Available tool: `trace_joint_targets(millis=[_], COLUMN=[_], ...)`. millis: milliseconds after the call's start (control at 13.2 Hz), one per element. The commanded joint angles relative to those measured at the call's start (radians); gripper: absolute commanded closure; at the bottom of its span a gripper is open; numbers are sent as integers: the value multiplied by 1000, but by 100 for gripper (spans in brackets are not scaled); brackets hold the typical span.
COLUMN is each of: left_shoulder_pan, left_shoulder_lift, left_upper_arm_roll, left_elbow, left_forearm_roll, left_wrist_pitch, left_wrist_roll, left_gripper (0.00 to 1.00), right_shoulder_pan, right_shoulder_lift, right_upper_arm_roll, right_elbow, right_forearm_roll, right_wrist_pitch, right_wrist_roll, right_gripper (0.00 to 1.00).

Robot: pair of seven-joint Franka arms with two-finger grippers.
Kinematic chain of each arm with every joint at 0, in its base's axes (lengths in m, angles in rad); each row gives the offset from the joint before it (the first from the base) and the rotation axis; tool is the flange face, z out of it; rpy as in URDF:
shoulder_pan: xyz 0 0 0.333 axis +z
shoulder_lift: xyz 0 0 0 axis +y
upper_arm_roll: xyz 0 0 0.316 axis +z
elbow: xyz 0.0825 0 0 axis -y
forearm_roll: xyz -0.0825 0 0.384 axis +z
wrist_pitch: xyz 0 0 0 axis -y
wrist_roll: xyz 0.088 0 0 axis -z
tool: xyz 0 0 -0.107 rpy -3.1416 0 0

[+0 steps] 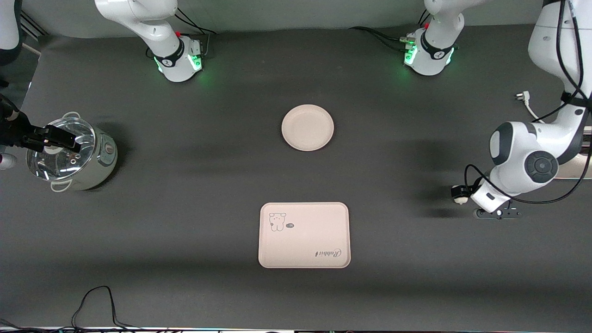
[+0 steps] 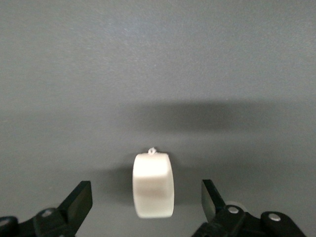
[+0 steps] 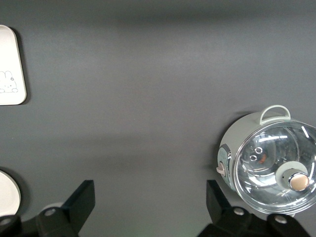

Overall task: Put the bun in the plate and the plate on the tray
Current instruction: 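Close the left gripper on the white bun and lift it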

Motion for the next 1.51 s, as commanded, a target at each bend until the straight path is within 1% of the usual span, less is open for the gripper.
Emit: trace_joint_targets(millis=[0,76,151,227,378,529,604,756,831,907,982,1133,1284,1436], left_shoulder_pan=[0,3,12,12,12,12,12,3,0,3,1,0,-2,-2], left_shoulder_lift=[18,21,25,27,19,-1,-19,-82,-134,-184,-242,-353,-428,-481], left_upper_arm_roll=[4,4,4,4,4,3,1,-8,-35,-78,-118,-216,-317,-399], left_elbow=[-41,-43,-43,-43,-41,-43,-43,-43,-43,-41,-41,-27,18,48], left_forearm_roll=[20,20,20,21,21,21,21,20,15,6,-12,-93,-181,-261], left_wrist_pitch=[55,55,56,60,47,41,24,-46,-109,-178,-237,-366,-489,-534], left_wrist_roll=[-27,-21,-11,-11,-10,-8,-7,2,7,7,7,7,-7,-14], left_gripper=[4,8,18,35,74,94,97,94,93,93,90,90,91,91], right_shoulder_pan=[10,10,10,10,10,10,10,10,10,10,10,10,10,10], right_shoulder_lift=[-23,-23,-23,-23,-23,-23,-23,-23,-23,-23,-23,-23,-23,-25], right_upper_arm_roll=[-7,-7,-7,-7,-7,-7,-7,-7,-7,-7,-7,-7,-7,-7], right_elbow=[-19,-20,-20,-20,-20,-20,-20,-20,-20,-20,-20,-20,-20,-20], right_forearm_roll=[-22,-22,-22,-22,-22,-22,-22,-22,-22,-22,-22,-22,-22,-22], right_wrist_pitch=[-5,-5,-5,-5,-5,-5,-5,-5,-5,-5,-5,-5,-6,-6], right_wrist_roll=[-16,-16,-16,-17,-16,-17,-17,-17,-17,-17,-17,-17,-17,-17], right_gripper=[0,0,0,0,0,0,0,0,0,0,0,0,0,0])
